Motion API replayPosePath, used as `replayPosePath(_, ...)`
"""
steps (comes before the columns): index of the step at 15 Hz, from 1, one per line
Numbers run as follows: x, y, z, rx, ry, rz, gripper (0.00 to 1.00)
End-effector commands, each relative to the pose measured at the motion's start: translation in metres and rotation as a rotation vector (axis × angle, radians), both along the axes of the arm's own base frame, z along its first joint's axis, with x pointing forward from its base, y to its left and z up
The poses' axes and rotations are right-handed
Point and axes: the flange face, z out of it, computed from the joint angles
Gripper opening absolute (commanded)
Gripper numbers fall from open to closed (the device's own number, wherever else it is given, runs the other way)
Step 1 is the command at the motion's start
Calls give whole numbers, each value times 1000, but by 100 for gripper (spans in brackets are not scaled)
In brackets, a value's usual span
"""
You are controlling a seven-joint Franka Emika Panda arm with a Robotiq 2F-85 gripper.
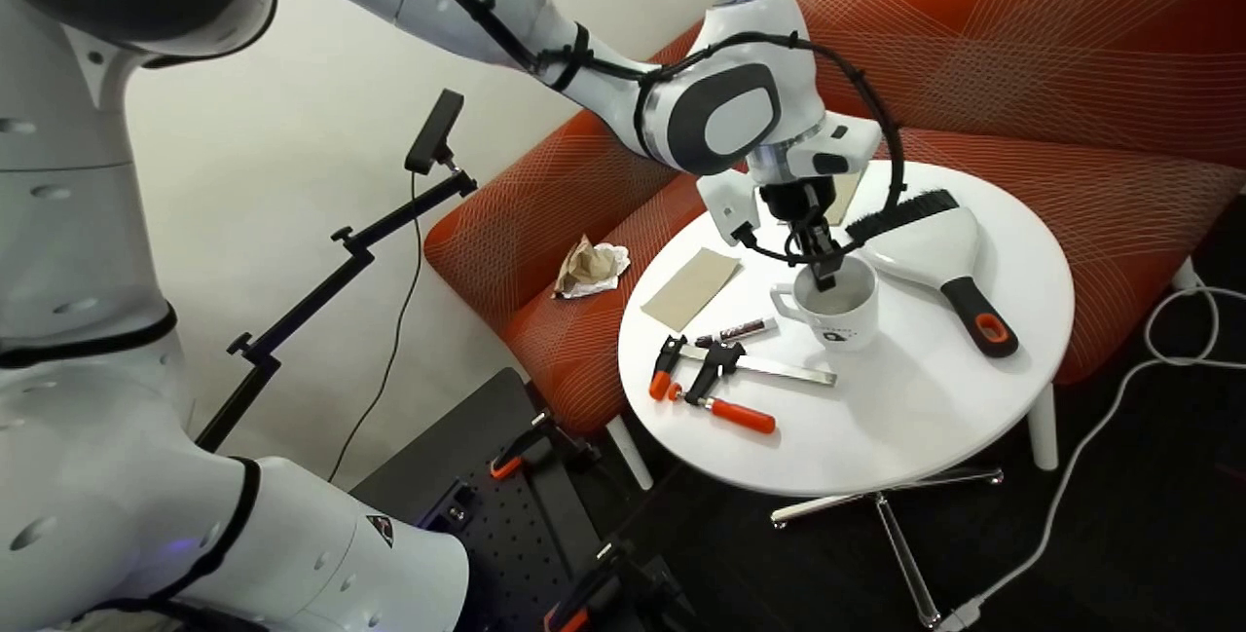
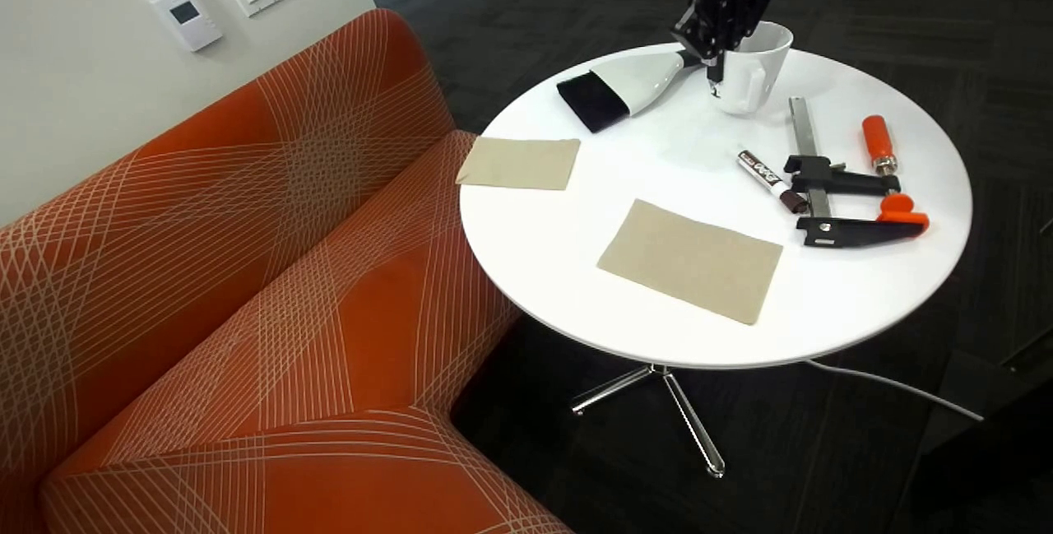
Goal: Move the mug slightly to the left
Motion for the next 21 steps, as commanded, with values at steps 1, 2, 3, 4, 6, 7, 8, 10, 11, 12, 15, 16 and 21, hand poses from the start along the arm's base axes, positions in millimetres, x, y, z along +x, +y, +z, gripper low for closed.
replayPosePath(1,-3,24,36,-11,-8,59,3)
replayPosePath(2,-2,32,41,-14,-14,81,3)
replayPosePath(3,-1,40,46,-14,-20,105,3)
replayPosePath(4,0,49,51,-15,-26,128,3)
replayPosePath(6,2,66,57,-24,-36,174,3)
replayPosePath(7,3,77,59,-32,-43,201,3)
replayPosePath(8,4,86,61,-36,-49,227,3)
replayPosePath(10,5,106,62,-47,-62,284,3)
replayPosePath(11,6,118,61,-51,-70,313,3)
replayPosePath(12,6,127,60,-55,-74,340,3)
replayPosePath(15,6,155,56,-63,-85,412,3)
replayPosePath(16,5,163,55,-65,-87,432,3)
replayPosePath(21,9,189,43,-77,-88,515,3)
